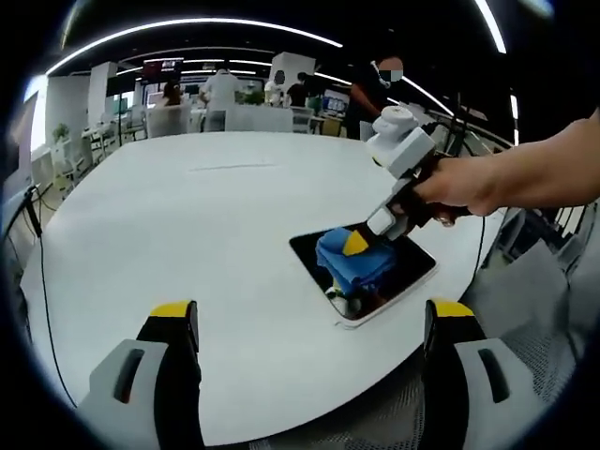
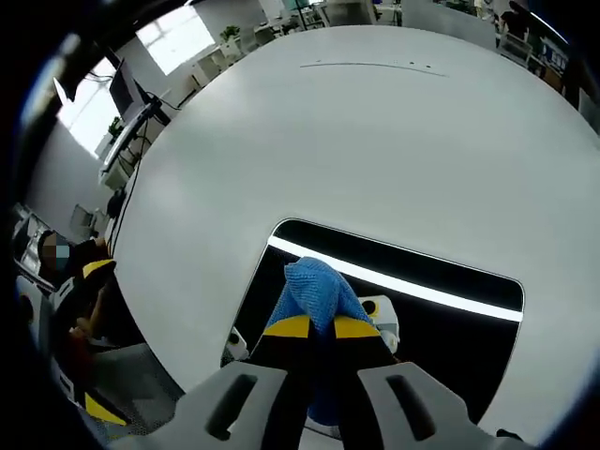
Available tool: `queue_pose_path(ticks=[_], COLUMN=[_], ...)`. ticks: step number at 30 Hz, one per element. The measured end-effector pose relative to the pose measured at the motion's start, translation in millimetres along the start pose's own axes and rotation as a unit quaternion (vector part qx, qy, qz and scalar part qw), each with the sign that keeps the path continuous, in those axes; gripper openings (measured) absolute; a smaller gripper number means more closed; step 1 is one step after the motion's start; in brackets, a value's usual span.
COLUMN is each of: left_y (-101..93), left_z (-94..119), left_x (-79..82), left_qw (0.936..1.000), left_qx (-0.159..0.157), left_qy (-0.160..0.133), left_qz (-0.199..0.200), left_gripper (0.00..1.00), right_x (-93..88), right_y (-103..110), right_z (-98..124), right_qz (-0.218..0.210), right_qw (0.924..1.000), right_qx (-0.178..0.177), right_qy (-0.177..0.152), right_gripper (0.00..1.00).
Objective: Wipe the mirror surface with the cleaning cloth until all visible marks leave the cleaned area.
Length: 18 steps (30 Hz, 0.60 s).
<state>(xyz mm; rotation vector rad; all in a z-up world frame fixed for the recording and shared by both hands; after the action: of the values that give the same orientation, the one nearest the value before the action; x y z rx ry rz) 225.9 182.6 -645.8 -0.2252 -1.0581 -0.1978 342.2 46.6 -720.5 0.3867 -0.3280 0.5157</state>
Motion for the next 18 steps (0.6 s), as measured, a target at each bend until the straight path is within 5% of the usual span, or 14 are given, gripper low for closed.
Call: queue_pose_path(ticks=[18], left_y=[-5.7], left_z=[-2.3], left_x=[-3.0], left_qw=[0.9995], left_qx=[-0.03], left_qy=[0.004], left_qz=[0.006], left_gripper=[0.99], right_x=[-9.1], right_y=[-27.2], right_z=[12.4], right_qz=[-0.012], right_qw=[0.9999], right_qx=[0.0], right_qy=[0.002], right_gripper=[0.0])
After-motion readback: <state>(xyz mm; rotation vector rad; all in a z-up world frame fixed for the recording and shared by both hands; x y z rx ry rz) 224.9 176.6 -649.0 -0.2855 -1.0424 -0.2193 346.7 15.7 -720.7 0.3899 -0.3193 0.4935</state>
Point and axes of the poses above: the point that each gripper's makers call its tool centre point, and the gripper's own axes: z roughly backward along the fingers, y roughly to its left, x roughly out of its top, the point moved 2 cm from there along z, roughly backward along the fingers, and after that the axes turned 3 degrees about x, right-handed, at the moved point
